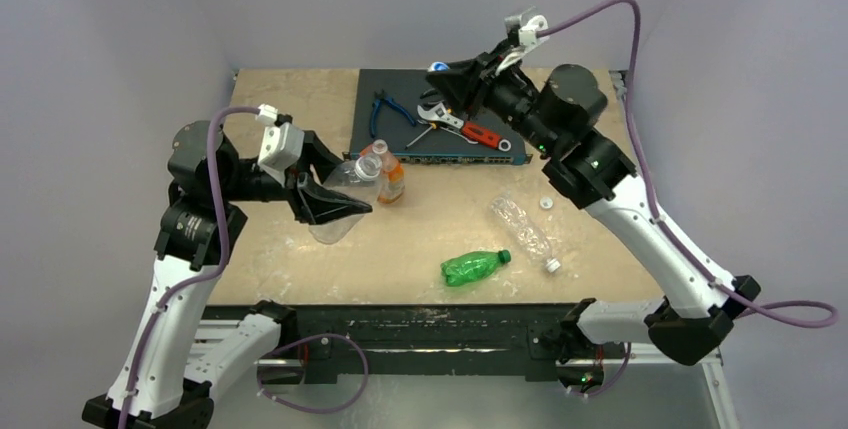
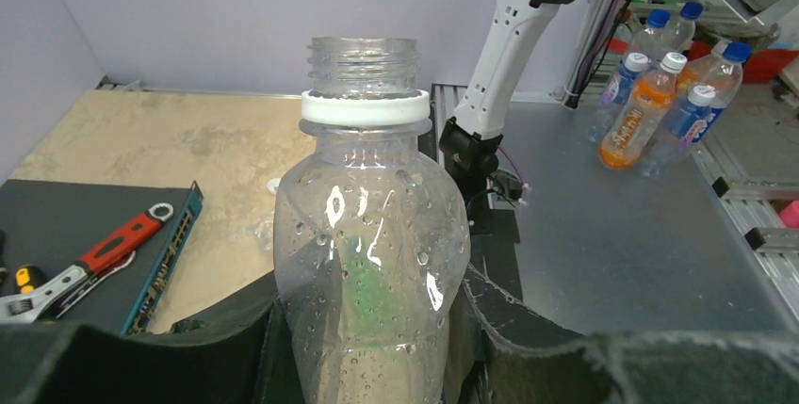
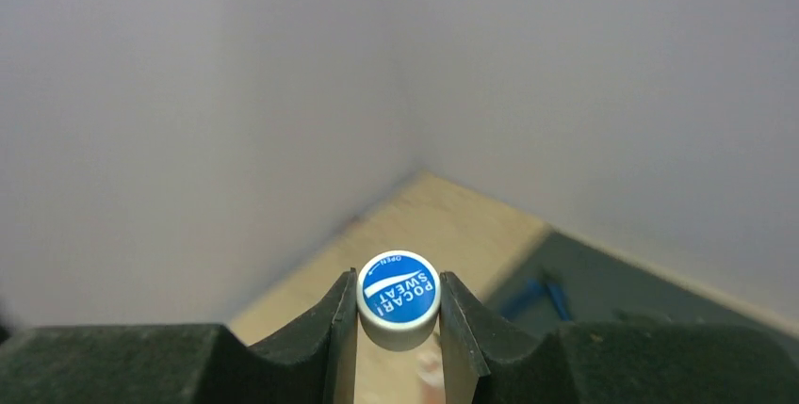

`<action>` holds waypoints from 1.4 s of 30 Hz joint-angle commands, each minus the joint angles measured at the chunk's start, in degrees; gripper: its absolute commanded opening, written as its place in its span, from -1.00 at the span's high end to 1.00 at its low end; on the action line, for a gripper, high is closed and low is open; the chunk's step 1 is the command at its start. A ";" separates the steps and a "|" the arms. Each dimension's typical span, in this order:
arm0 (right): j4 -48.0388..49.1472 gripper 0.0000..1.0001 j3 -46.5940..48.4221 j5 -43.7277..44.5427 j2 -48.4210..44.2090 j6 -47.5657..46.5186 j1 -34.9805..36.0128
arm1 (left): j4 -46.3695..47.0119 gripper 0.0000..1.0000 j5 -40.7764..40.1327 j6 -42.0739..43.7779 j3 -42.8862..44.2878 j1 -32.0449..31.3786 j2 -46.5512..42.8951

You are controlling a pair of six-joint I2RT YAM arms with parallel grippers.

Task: Unscrew the bottle caps
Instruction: Place the bottle cap at the center of the board.

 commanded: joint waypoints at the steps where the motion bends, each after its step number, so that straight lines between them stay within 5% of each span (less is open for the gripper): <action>1: -9.90 1.00 -14.03 21.85 0.83 5.81 -9.55 | -0.97 1.00 -2.76 4.25 1.27 -0.08 -1.18; 9: -11.94 1.00 -33.85 26.77 2.79 20.53 -25.17 | -1.50 1.00 -5.56 6.23 2.05 -0.08 -1.67; 22: -8.70 0.99 -41.61 30.51 15.60 27.80 -27.95 | -2.79 1.00 -6.09 7.78 2.32 -0.08 -1.81; 42: -7.05 -0.08 -40.01 28.84 16.79 28.90 -29.40 | 0.33 1.00 -5.81 5.92 2.47 -0.05 -1.58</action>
